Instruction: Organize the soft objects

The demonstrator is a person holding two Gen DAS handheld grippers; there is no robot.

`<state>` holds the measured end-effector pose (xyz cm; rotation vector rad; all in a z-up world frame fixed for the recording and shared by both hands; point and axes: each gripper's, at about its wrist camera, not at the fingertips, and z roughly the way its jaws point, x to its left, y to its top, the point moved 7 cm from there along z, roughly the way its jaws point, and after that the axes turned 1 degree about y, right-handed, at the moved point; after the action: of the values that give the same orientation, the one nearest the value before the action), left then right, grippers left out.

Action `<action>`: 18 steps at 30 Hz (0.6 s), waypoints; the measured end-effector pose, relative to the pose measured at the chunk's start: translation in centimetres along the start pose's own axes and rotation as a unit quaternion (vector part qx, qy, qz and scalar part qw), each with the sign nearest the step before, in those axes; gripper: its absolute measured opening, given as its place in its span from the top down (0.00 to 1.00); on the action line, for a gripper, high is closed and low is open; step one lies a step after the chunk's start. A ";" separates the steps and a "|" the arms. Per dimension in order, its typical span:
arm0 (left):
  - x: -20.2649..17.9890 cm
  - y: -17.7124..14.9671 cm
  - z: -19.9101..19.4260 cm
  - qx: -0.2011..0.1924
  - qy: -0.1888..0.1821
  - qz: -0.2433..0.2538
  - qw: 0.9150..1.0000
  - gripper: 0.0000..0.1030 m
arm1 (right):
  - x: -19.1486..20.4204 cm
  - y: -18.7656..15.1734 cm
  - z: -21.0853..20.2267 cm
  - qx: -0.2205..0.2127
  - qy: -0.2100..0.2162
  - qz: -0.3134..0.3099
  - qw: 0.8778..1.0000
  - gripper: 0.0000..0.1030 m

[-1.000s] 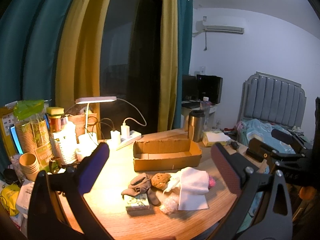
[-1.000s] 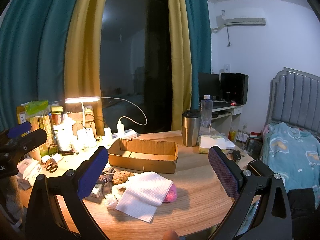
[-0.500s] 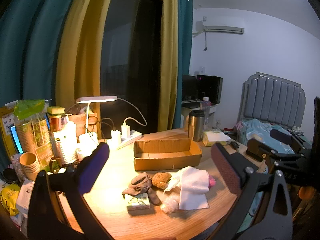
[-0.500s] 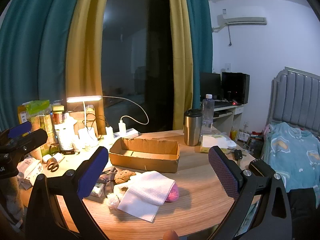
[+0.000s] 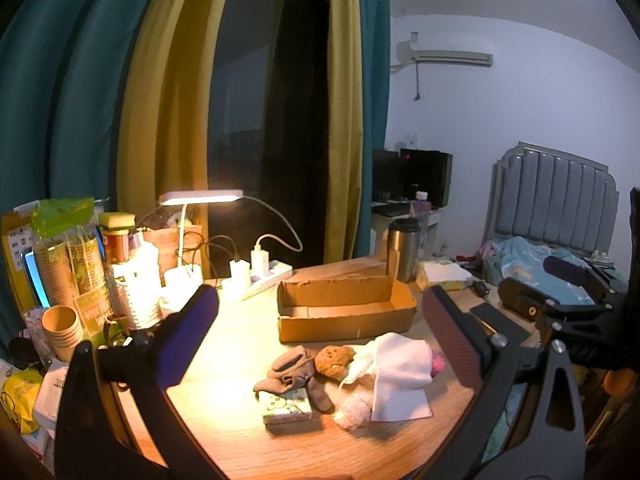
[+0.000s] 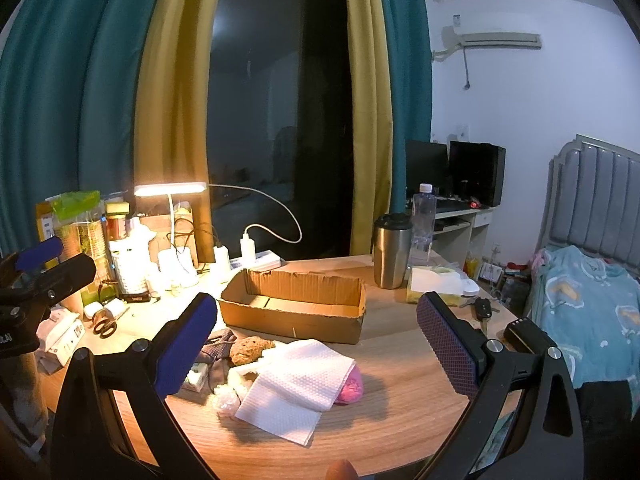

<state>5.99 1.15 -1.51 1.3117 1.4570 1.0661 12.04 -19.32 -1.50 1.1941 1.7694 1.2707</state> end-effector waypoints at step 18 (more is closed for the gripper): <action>3.9 -6.8 7.0 0.098 0.031 -0.032 0.994 0.01 | 1.2 -5.7 7.9 0.109 0.030 -0.007 0.994 0.01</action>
<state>10.90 4.82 -10.04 1.3694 1.6735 0.9479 16.77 -16.04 -9.46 1.2720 1.9984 1.1383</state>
